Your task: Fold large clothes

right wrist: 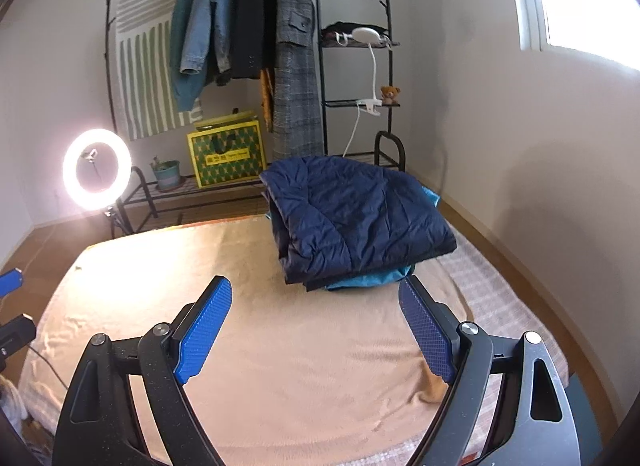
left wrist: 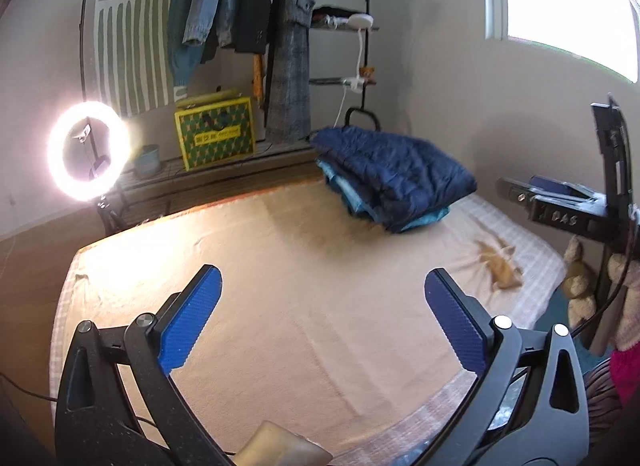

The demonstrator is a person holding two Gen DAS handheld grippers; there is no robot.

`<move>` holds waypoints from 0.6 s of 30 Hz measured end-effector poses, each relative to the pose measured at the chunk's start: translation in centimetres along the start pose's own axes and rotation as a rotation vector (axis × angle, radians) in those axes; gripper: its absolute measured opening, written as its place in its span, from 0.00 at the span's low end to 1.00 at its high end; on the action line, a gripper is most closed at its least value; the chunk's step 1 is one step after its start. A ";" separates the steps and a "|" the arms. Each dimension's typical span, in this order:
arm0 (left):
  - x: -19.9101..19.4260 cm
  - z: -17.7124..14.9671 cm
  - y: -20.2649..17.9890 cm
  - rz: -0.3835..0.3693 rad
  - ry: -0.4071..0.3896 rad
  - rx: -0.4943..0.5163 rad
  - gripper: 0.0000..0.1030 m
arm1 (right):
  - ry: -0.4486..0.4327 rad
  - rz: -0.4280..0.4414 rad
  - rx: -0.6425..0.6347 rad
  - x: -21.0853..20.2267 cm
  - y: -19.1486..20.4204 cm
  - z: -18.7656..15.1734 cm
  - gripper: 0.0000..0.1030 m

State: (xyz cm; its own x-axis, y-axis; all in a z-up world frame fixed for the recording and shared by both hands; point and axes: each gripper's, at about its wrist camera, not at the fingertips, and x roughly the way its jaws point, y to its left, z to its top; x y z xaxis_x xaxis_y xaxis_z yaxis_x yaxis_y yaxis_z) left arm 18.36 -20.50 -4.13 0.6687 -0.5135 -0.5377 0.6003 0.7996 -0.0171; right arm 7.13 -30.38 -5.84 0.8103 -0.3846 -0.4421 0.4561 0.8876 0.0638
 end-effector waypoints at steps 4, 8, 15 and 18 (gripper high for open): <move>1.5 -0.9 0.9 0.021 0.026 -0.009 1.00 | 0.003 -0.007 -0.001 1.0 -0.1 -0.7 0.83; 2.4 -1.6 1.6 0.038 0.040 -0.026 1.00 | 0.018 -0.011 0.005 1.7 -0.1 -0.8 0.83; 2.8 -1.7 1.8 0.039 0.051 -0.023 1.00 | 0.040 -0.020 0.020 2.6 -0.1 -0.9 0.83; 2.7 -1.7 1.8 0.039 0.047 -0.023 1.00 | 0.046 -0.019 0.022 2.7 0.0 -1.1 0.83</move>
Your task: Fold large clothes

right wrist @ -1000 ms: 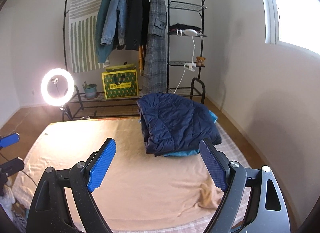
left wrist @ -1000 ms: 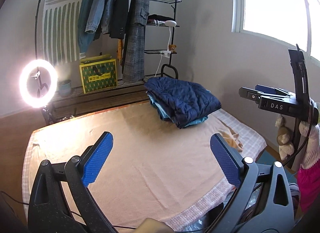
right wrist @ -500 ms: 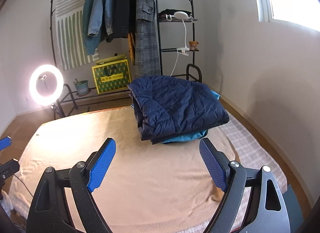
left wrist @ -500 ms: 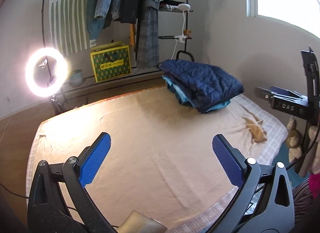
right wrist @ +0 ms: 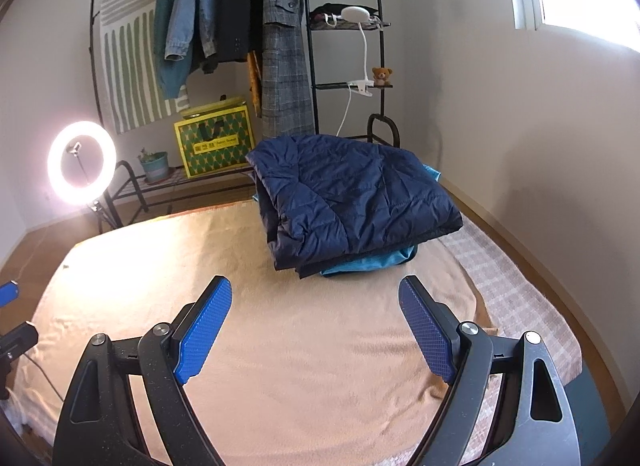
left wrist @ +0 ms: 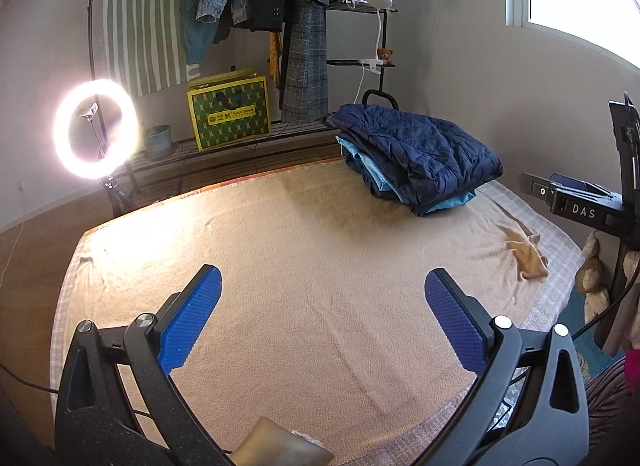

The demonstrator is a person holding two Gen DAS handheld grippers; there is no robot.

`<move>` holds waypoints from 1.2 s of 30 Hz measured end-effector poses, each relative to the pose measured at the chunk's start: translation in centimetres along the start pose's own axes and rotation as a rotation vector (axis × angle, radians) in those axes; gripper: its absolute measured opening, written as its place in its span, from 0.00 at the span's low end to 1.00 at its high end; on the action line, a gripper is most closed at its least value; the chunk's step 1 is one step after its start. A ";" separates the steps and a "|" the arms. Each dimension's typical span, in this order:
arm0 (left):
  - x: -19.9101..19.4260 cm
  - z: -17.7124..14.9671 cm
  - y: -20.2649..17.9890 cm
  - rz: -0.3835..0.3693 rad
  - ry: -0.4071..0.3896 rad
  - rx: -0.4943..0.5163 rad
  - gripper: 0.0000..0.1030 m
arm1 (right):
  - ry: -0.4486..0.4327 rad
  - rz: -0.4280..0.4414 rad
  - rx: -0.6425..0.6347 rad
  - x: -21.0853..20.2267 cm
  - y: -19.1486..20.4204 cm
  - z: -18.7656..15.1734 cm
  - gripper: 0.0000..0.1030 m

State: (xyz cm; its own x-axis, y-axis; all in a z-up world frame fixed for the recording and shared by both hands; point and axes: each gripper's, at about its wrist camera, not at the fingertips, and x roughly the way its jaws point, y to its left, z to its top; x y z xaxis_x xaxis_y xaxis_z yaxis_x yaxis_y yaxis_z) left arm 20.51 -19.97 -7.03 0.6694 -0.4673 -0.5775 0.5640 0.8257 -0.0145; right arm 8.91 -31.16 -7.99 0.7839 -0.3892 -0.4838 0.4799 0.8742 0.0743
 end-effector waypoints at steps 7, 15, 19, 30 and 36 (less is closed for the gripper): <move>-0.4 0.2 0.2 0.001 -0.005 -0.008 1.00 | 0.007 -0.004 -0.001 0.1 0.0 -0.2 0.83; -0.5 0.2 0.2 0.012 -0.001 -0.009 1.00 | 0.016 0.004 0.012 0.1 -0.1 -0.3 0.83; -0.5 0.2 0.1 0.012 -0.003 -0.008 1.00 | 0.027 0.016 0.013 0.2 0.0 -0.4 0.83; -0.5 0.2 0.1 0.012 -0.005 -0.005 1.00 | 0.029 0.014 0.009 0.2 0.2 -0.5 0.83; -0.7 0.2 0.1 0.015 -0.011 0.003 1.00 | 0.032 0.013 0.006 0.4 0.1 -0.5 0.83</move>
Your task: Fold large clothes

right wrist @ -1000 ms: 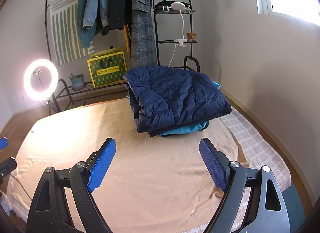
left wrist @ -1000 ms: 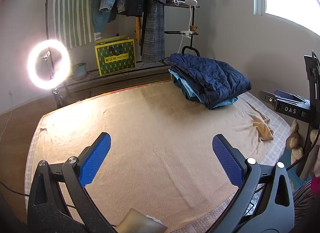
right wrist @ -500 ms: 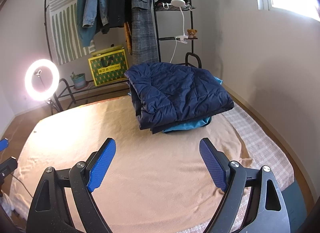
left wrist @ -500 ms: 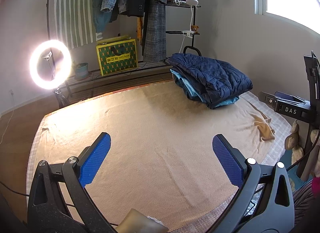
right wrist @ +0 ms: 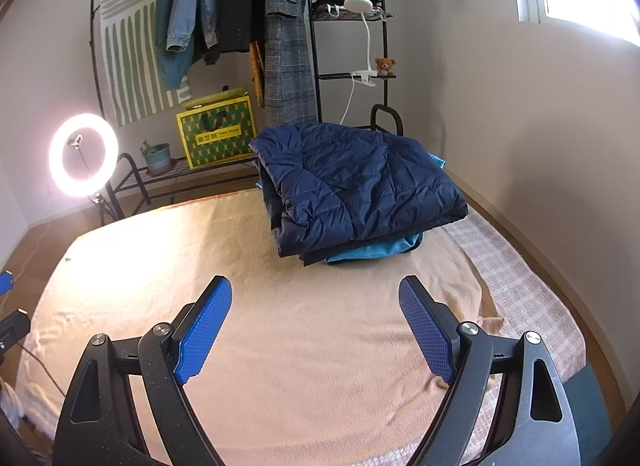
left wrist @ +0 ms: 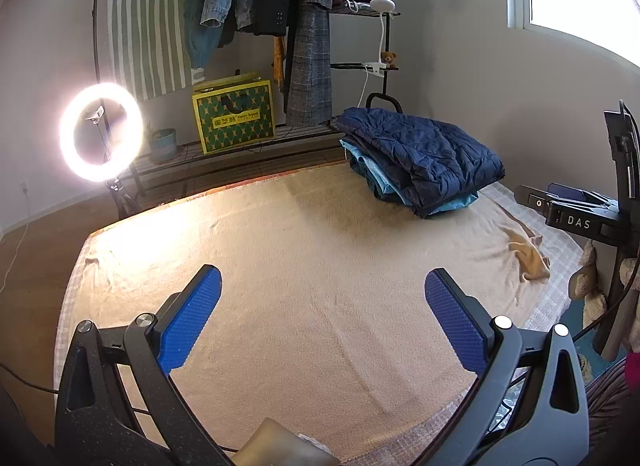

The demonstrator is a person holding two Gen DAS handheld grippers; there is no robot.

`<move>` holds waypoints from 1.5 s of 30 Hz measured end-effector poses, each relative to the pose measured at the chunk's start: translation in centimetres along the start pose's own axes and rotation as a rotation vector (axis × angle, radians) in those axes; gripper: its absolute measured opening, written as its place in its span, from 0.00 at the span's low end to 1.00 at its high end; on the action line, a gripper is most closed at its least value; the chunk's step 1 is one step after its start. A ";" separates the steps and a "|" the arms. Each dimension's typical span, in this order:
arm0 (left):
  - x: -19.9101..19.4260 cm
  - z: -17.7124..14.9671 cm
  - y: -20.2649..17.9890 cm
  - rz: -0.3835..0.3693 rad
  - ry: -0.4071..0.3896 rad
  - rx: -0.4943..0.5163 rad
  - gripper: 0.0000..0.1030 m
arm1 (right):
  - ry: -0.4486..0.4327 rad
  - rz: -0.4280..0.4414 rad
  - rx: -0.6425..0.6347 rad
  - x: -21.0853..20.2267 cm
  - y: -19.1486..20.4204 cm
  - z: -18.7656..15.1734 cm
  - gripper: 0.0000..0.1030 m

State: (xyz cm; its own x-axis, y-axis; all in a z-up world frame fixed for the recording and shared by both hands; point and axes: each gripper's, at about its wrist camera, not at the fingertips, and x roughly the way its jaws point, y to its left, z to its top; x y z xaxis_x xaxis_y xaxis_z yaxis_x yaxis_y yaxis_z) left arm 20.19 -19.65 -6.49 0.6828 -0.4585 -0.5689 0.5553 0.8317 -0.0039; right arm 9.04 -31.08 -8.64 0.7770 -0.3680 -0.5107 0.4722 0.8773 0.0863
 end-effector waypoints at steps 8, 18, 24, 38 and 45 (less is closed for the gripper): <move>0.0 0.0 -0.1 -0.002 -0.001 0.004 1.00 | 0.003 0.000 0.006 0.1 -0.3 -0.1 0.83; -0.1 -0.1 -0.4 -0.001 -0.004 0.004 1.00 | 0.008 -0.003 0.000 0.2 -0.2 -0.2 0.83; -0.1 -0.1 -0.4 -0.001 -0.003 0.005 1.00 | 0.009 -0.003 -0.002 0.3 -0.1 -0.3 0.83; -0.6 -0.2 -0.3 -0.008 -0.020 0.028 1.00 | 0.019 -0.002 -0.007 0.5 0.0 -0.4 0.83; -0.7 -0.3 -0.1 -0.008 -0.024 0.031 1.00 | 0.020 -0.003 -0.006 0.5 0.0 -0.5 0.83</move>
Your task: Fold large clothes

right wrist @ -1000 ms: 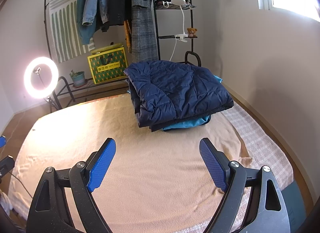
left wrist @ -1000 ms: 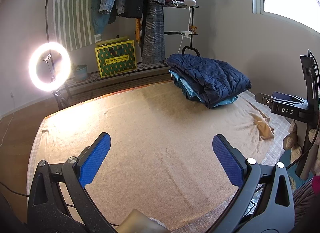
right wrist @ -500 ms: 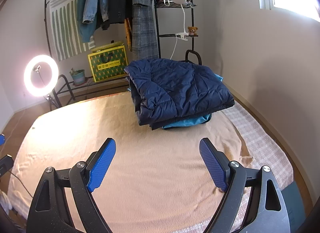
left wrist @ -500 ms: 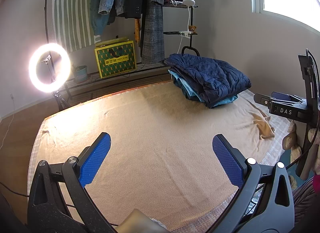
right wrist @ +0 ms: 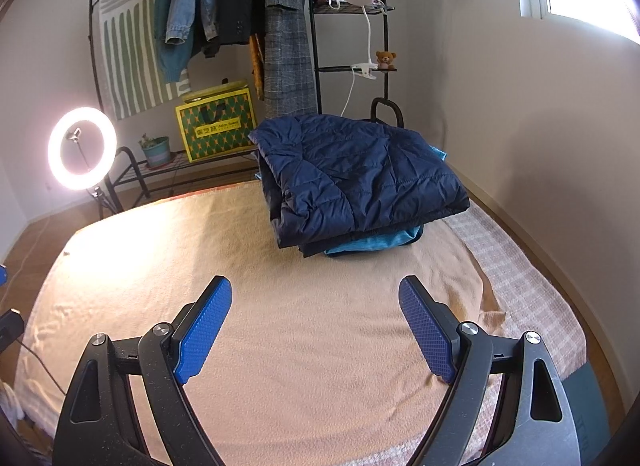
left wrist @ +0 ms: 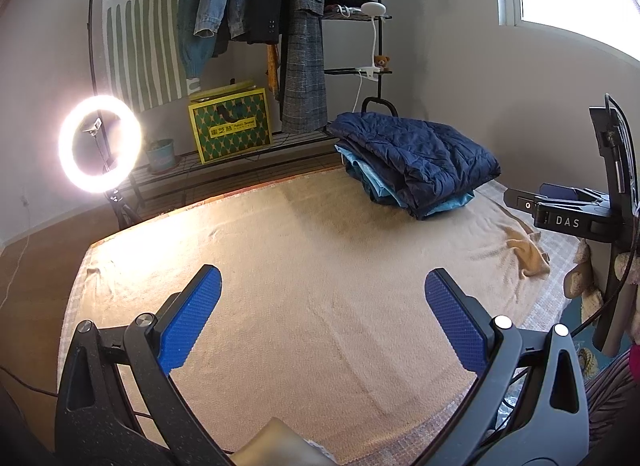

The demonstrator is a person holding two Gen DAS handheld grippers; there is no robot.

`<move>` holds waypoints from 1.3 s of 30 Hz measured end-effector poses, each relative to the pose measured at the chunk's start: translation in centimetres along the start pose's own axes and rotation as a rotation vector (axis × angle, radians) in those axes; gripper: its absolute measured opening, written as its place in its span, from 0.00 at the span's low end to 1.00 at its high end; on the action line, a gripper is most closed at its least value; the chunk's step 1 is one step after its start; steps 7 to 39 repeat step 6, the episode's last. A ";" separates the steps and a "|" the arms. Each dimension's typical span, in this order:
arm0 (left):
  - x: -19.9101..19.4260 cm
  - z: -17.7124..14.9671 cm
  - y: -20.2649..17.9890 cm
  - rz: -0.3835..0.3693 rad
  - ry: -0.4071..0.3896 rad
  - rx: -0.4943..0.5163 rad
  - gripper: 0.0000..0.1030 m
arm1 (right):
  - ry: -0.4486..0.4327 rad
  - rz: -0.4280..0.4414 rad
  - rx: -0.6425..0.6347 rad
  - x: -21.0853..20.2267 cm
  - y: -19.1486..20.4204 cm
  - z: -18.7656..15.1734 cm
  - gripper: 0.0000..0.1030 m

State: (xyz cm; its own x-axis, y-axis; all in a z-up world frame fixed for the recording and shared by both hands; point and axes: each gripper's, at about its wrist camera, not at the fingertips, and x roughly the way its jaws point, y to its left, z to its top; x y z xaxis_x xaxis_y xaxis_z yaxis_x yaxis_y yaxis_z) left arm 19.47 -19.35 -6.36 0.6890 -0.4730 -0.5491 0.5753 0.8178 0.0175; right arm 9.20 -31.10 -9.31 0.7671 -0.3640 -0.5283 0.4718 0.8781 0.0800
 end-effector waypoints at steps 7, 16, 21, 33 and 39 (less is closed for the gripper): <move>0.0 0.1 0.4 0.006 0.012 -0.010 1.00 | 0.000 0.000 -0.001 0.0 0.0 0.0 0.83; 0.0 0.1 0.4 0.006 0.012 -0.010 1.00 | 0.000 0.000 -0.001 0.0 0.0 0.0 0.83; 0.0 0.1 0.4 0.006 0.012 -0.010 1.00 | 0.000 0.000 -0.001 0.0 0.0 0.0 0.83; 0.0 0.1 0.4 0.006 0.012 -0.010 1.00 | 0.000 0.000 -0.001 0.0 0.0 0.0 0.83; 0.0 0.1 0.4 0.006 0.012 -0.010 1.00 | 0.000 0.000 -0.001 0.0 0.0 0.0 0.83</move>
